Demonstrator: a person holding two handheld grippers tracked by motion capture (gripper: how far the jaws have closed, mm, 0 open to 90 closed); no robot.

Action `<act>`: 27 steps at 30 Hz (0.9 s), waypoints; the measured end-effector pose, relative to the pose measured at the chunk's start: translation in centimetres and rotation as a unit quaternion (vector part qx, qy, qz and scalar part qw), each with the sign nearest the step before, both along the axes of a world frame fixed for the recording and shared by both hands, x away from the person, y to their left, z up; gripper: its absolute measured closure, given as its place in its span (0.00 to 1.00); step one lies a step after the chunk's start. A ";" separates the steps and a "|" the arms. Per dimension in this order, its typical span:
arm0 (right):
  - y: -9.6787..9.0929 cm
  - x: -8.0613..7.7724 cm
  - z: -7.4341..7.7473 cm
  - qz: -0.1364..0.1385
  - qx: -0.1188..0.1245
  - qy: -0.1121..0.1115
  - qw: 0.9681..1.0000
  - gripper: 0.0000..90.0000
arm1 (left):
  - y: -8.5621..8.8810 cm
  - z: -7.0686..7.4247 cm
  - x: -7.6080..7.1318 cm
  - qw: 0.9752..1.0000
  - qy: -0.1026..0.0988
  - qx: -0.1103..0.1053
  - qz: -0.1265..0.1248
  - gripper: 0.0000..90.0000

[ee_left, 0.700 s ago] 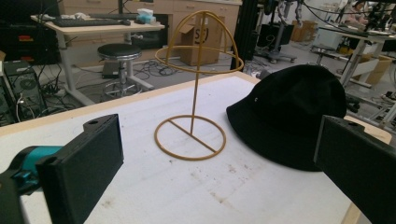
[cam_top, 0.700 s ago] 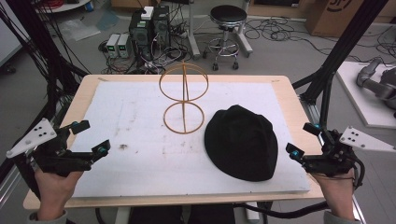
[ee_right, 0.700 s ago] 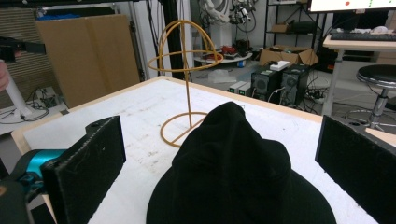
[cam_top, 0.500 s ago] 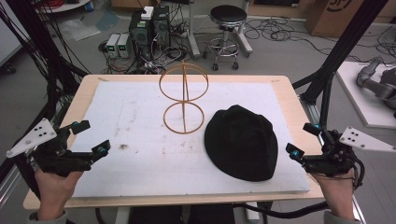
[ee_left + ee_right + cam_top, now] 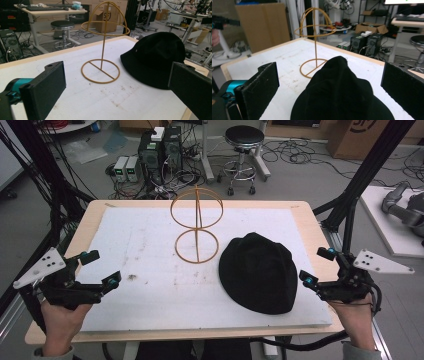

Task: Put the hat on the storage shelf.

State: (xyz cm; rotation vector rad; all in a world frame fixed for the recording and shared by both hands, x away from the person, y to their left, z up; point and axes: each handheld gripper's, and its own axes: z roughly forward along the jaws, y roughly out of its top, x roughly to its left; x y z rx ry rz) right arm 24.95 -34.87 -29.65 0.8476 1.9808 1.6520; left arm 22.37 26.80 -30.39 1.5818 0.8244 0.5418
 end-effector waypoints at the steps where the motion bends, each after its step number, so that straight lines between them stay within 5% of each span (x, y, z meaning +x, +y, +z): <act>1: 0.2 0.3 -0.1 0.004 -0.005 0.002 1.000 0.01 | 0.1 0.0 -0.1 1.000 0.000 0.000 0.002 0.02; 17: 2.4 5.7 -1.0 0.043 -0.054 0.036 0.997 0.01 | 0.9 -0.6 -2.2 1.000 0.005 0.014 0.017 0.02; 27: 3.0 8.2 -2.3 0.062 -0.059 0.054 0.995 0.05 | 0.6 -1.1 -3.3 0.999 0.010 0.028 0.016 0.02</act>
